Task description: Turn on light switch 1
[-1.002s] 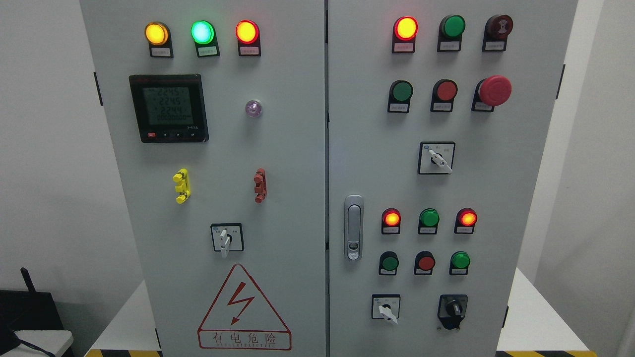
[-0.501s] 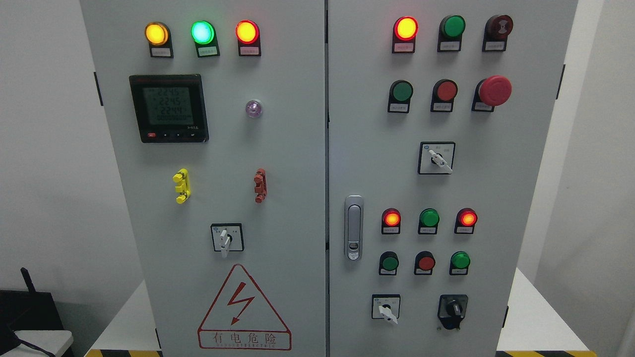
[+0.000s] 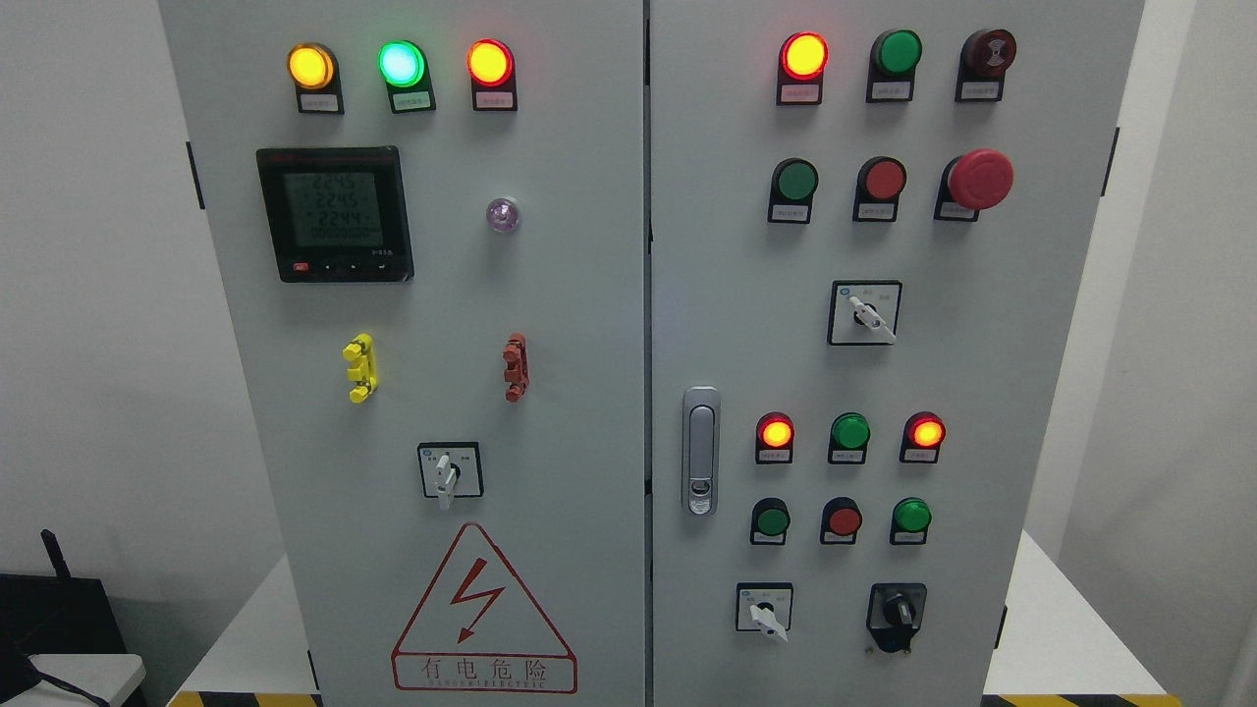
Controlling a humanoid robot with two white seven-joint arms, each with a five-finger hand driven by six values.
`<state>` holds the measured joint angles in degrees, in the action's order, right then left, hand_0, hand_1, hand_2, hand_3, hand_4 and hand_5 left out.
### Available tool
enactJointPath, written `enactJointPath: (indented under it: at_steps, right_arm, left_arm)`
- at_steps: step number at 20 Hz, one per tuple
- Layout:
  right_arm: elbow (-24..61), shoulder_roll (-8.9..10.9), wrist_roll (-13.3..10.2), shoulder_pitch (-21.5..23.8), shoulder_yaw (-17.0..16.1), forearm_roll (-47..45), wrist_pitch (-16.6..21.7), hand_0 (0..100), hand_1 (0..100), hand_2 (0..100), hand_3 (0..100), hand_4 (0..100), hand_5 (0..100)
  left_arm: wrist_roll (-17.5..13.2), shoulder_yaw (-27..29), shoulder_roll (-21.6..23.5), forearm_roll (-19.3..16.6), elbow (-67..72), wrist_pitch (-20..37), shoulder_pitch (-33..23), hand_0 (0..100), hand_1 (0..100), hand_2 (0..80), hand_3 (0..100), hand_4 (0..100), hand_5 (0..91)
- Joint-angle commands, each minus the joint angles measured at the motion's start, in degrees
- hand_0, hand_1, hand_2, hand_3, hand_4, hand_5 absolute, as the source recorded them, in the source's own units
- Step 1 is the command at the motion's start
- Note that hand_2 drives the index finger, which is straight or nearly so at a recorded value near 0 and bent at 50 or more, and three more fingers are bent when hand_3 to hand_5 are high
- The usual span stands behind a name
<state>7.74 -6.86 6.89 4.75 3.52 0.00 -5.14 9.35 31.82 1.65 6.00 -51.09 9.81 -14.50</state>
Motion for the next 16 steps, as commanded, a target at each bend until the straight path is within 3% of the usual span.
enactJointPath:
  at_steps: [1,4,6,12,16]
  right_arm:
    - [0.0,0.0,0.0,0.0,0.0,-1.0,0.0,12,39,0,0,0,0]
    - [0.0,0.0,0.0,0.0,0.0,-1.0,0.0,12,39,0,0,0,0]
    - [0.0,0.0,0.0,0.0,0.0,-1.1,0.0,12,39,0,0,0,0]
    - [0.1,0.0,0.0,0.0,0.0,-1.1,0.0,12,39,0,0,0,0]
    - [0.0,0.0,0.0,0.0,0.0,-1.1,0.0,12,39,0,0,0,0]
  left_arm:
    - [-1.7,8.1,3.1,0.1,-27.5,0.0,1.0,46,0,16.5,29,39,6.9]
    - [-2.1,8.1,3.1,0.2,-31.5,0.0,3.0,45,0,21.2,34,45,13.5]
    - [-3.5,8.1,3.2,0.3,-33.7,0.0,4.8,45,0,25.6,40,52,24.8]
    - [-5.0,7.3,3.5,0.6,-38.4,0.7,9.5,35,6,33.6,47,56,40.7]
    - [-6.9,5.0,4.2,0.5,-40.0,0.7,10.1,32,10,39.4,51,58,45.0]
